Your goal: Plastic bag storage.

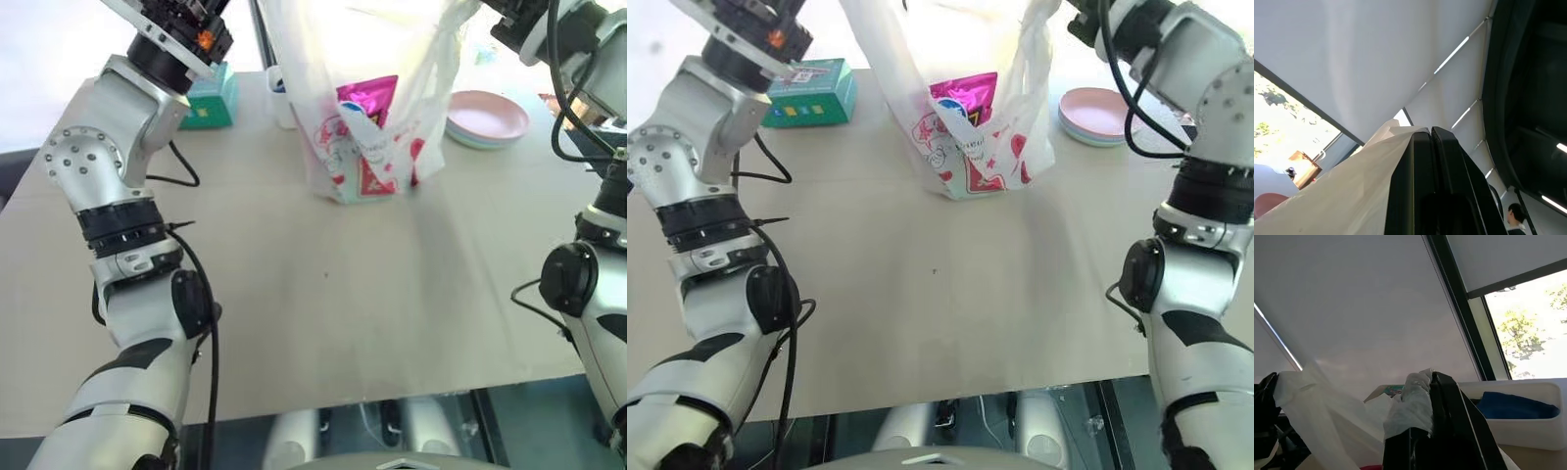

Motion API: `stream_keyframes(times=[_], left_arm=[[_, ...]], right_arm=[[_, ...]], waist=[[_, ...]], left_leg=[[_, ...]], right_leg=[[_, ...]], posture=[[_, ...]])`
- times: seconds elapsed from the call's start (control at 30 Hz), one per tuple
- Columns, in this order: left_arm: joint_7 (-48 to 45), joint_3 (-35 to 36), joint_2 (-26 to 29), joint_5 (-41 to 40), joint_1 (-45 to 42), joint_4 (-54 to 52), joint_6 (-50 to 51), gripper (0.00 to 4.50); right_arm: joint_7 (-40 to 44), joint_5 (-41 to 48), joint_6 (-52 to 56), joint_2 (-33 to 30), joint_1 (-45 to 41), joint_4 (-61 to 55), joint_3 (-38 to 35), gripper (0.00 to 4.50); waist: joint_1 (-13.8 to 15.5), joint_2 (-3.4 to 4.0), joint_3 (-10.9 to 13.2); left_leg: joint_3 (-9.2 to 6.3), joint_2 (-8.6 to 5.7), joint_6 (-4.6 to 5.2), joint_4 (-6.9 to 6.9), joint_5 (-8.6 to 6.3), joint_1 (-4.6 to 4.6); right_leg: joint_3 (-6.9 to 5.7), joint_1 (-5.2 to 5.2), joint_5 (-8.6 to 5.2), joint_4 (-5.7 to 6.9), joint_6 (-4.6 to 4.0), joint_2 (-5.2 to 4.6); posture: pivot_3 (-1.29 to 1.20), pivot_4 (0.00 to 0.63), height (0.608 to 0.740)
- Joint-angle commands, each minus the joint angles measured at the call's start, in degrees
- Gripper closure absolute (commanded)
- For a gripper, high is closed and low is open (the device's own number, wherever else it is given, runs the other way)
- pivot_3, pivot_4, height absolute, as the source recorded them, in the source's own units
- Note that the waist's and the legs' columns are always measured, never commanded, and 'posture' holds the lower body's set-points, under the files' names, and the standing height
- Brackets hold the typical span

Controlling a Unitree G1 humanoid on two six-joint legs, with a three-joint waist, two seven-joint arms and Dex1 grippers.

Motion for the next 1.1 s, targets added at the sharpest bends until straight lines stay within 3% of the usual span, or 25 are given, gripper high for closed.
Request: stream_keyframes(times=[0.03, 0.13, 0.33, 0.47, 0.57, 0.67, 0.7, 0.77, 0.9, 0.97, 1.0, 1.1], left_arm=[[-1.4, 3.3, 3.8, 0.6, -3.8, -1.1, -1.6, 4.45], [-1.0, 3.7, 6.5, 0.9, -1.6, -3.0, 0.4, 4.45], [3.9, 5.5, 10.0, -9.7, 12.8, -15.4, 9.0, 4.45], [-2.7, 6.7, 13.0, -12.0, 39.9, -26.2, 17.0, 4.45], [-8.4, 5.4, 14.2, -6.4, 49.8, -28.1, 16.1, 4.45], [-13.5, 0.1, 14.4, 5.4, 55.3, -27.7, 12.3, 4.45], [-14.5, -2.9, 14.1, 10.1, 55.5, -27.0, 10.0, 4.45], [-15.9, -7.1, 12.8, 17.1, 54.2, -25.1, 5.9, 4.45], [-16.9, -12.5, 10.3, 28.0, 50.9, -19.6, -0.4, 4.45], [-18.8, -12.4, 10.9, 30.5, 51.7, -19.7, -1.8, 4.45], [-19.7, -11.0, 11.6, 30.8, 53.3, -20.9, -2.2, 4.45], [-25.7, -7.0, 13.7, 32.9, 60.9, -26.8, -6.7, 4.45]], right_arm=[[4.8, -2.7, -4.9, -1.7, -3.8, 2.1, -0.2, 4.50], [4.9, -3.0, -4.0, -1.0, -2.5, 0.6, -0.3, 4.50], [-3.1, 8.3, 9.2, 0.4, 13.6, -23.6, -2.5, 4.50], [3.4, 18.4, 15.5, -8.4, 35.1, -46.4, -0.5, 4.50], [7.1, 20.4, 15.6, -14.4, 44.4, -54.0, 2.0, 4.50], [8.2, 12.7, 12.4, -16.5, 52.0, -57.1, 8.9, 4.50], [7.0, 7.3, 9.8, -15.8, 53.5, -55.3, 12.7, 4.50], [5.6, -3.9, 3.6, -14.9, 54.4, -50.2, 20.1, 4.50], [4.7, -22.9, -9.5, -12.7, 53.3, -35.8, 30.9, 4.50], [7.3, -28.3, -16.5, -12.5, 53.9, -32.3, 32.5, 4.50], [8.7, -28.0, -17.8, -12.5, 55.1, -33.2, 31.0, 4.50], [15.4, -24.4, -21.0, -14.6, 60.6, -40.8, 24.8, 4.50]], waist=[[-0.1, 0.00, 0.0], [-0.1, 0.00, 0.0], [0.0, 0.01, 0.0], [0.0, 0.05, -0.1], [0.0, 0.01, 0.0], [0.2, -0.08, -0.1], [0.3, -0.05, -0.1], [0.2, 0.01, -0.1], [0.2, -0.20, -0.3], [0.2, -0.21, -0.3], [0.1, -0.21, -0.3], [-0.1, -0.21, -0.3]], left_leg=[[-0.04, 0.00, 0.00, 0.01, 0.00, -0.22], [-0.02, 0.00, -0.01, -0.04, 0.01, -0.40], [-0.20, 0.01, -0.03, -0.17, 0.00, -0.49], [-0.38, -0.07, 0.00, -0.12, -0.02, -0.25], [-0.39, -0.07, 0.00, 0.02, -0.03, -0.28], [-0.54, 0.00, -0.22, 0.12, 0.11, -0.12], [-0.53, 0.03, -0.34, 0.08, 0.05, 0.34], [-0.42, 0.06, -0.23, 0.01, -0.23, 1.26], [-0.38, 0.11, -0.24, -0.01, -0.23, 1.20], [-0.34, 0.10, -0.26, 0.01, -0.18, 0.99], [-0.36, 0.10, -0.59, 0.03, 0.02, 0.72], [-0.15, 0.15, -0.29, -0.16, 0.12, 0.45]], right_leg=[[-0.04, -0.18, 0.01, 0.00, 0.02, 0.01], [-0.07, -0.35, 0.02, 0.01, 0.03, 0.00], [-0.33, -0.28, 0.02, -0.08, 0.03, -0.18], [-0.47, 0.13, 0.03, -0.25, 0.07, -0.27], [-0.52, 0.06, 0.02, -0.32, 0.09, -0.24], [-0.60, 0.21, 0.02, -0.20, 0.08, -0.10], [-0.61, 0.63, -0.11, -0.24, -0.07, -0.10], [-0.52, 1.37, -0.19, -0.34, -0.03, -0.41], [-0.71, 1.27, 0.13, -0.40, -0.26, -0.89], [-0.67, 0.99, 0.39, -0.36, -0.50, -0.88], [-0.64, 0.77, 0.39, -0.32, -0.52, -0.78], [-0.58, 0.40, 0.35, -0.36, -0.19, -0.34]], posture=[[0.00, 0.150, 0.740], [0.00, 0.150, 0.740], [0.00, 0.150, 0.740], [0.00, 0.150, 0.740], [0.00, 0.150, 0.740], [0.00, 0.150, 0.740], [0.00, 0.150, 0.740], [0.00, 0.150, 0.740], [0.00, 0.150, 0.740], [0.00, 0.150, 0.740], [0.00, 0.150, 0.740], [0.00, 0.150, 0.740]])
